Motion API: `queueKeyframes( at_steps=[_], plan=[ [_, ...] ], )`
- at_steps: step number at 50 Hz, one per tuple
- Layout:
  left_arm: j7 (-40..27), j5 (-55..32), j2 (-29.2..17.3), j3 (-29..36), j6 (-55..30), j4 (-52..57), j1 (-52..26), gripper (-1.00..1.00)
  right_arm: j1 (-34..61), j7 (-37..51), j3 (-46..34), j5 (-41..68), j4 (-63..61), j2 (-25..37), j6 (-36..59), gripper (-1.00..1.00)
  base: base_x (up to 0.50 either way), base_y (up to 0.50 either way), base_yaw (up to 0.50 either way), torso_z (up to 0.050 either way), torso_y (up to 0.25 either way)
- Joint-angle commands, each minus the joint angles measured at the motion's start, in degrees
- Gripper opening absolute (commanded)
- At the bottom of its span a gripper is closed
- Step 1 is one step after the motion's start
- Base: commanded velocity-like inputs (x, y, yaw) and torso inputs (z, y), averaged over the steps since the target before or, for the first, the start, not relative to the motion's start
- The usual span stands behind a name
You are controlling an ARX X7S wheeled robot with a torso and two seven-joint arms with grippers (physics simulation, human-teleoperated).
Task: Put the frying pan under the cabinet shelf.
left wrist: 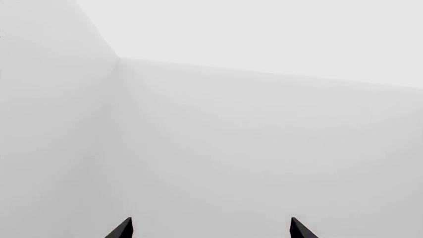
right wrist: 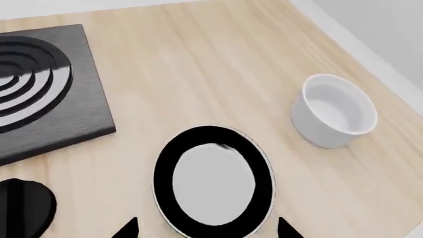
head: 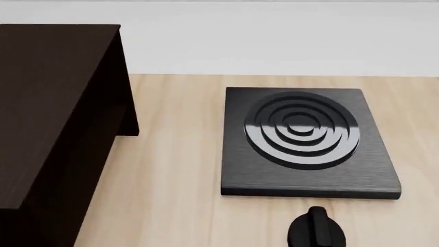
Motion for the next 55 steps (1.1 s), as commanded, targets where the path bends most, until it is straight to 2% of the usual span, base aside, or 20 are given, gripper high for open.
queueKeyframes(
  at_steps=[1,8,28,55],
  plan=[
    [-0.29,0.05,-0.50,0.14,0.51,-0.03,0.02,1.00,-32.89,2.43,33.60,2.38,3.29,-4.88,7.89,1.00,0.00,0.00,0.00,0.000,0.000],
    [-0.28,0.52,-0.46,0.53,0.73,-0.21,0.33,1.00,-36.52,3.07,37.33,1.52,5.36,-8.43,13.84,1.00,0.00,0.00,0.00,0.000,0.000],
    [-0.78,0.66,-1.08,0.83,1.43,-0.03,0.71,1.00,-38.26,-2.97,34.37,-5.68,7.09,-12.64,17.52,1.00,0.00,0.00,0.00,0.000,0.000],
    [-1.16,1.12,-1.88,1.26,2.38,-0.19,1.20,1.00,-31.61,-17.01,21.99,-22.55,10.37,-19.65,19.53,1.00,0.00,0.00,0.00,0.000,0.000]
  ],
)
